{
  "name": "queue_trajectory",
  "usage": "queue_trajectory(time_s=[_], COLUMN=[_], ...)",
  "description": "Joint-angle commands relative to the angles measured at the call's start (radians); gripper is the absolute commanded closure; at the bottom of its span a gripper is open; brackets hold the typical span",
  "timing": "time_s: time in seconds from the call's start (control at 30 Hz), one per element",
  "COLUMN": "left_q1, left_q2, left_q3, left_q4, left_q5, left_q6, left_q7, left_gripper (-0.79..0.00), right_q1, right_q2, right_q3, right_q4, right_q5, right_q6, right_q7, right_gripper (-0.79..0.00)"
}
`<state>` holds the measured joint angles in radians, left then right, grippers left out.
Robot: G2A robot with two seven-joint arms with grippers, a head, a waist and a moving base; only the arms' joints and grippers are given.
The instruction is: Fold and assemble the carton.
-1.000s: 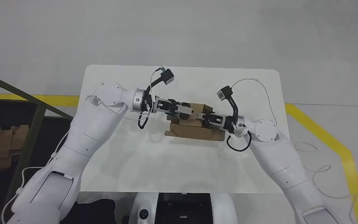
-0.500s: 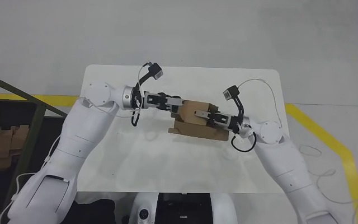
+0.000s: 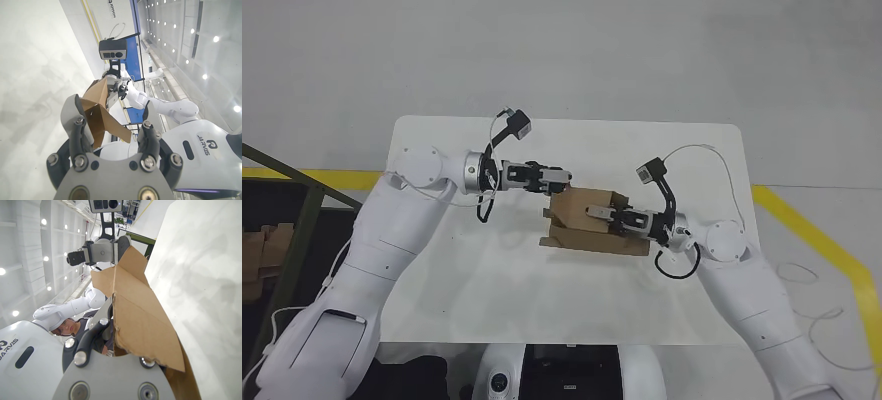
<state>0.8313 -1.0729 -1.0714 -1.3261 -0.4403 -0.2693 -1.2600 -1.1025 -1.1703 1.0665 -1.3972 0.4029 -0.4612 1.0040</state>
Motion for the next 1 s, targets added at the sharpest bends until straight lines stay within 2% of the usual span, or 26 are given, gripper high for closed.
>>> queue_trajectory(time_s=[0.0, 0.87, 0.9, 0.93, 0.97], left_q1=[-0.005, -0.05, -0.05, -0.047, -0.045], left_q2=[-0.002, -0.024, -0.024, -0.023, -0.022], left_q3=[0.007, 0.062, 0.056, 0.05, 0.045], left_q4=[0.003, 0.048, 0.052, 0.054, 0.055], left_q5=[-0.001, -0.024, -0.026, -0.03, -0.036], left_q6=[0.0, -0.008, -0.013, -0.018, -0.017], left_q7=[0.001, -0.011, -0.004, 0.003, 0.005], left_gripper=[-0.597, -0.616, -0.634, -0.686, -0.782], right_q1=[-0.001, 0.046, 0.045, 0.043, 0.041], right_q2=[0.0, -0.019, -0.018, -0.017, -0.016], right_q3=[-0.003, -0.061, -0.056, -0.05, -0.043], right_q4=[-0.005, 0.049, 0.051, 0.053, 0.053], right_q5=[0.0, 0.048, 0.049, 0.051, 0.051], right_q6=[0.002, -0.012, -0.015, -0.018, -0.021], right_q7=[0.005, 0.037, 0.032, 0.028, 0.022], right_gripper=[0.0, 0.0, 0.0, 0.0, 0.0])
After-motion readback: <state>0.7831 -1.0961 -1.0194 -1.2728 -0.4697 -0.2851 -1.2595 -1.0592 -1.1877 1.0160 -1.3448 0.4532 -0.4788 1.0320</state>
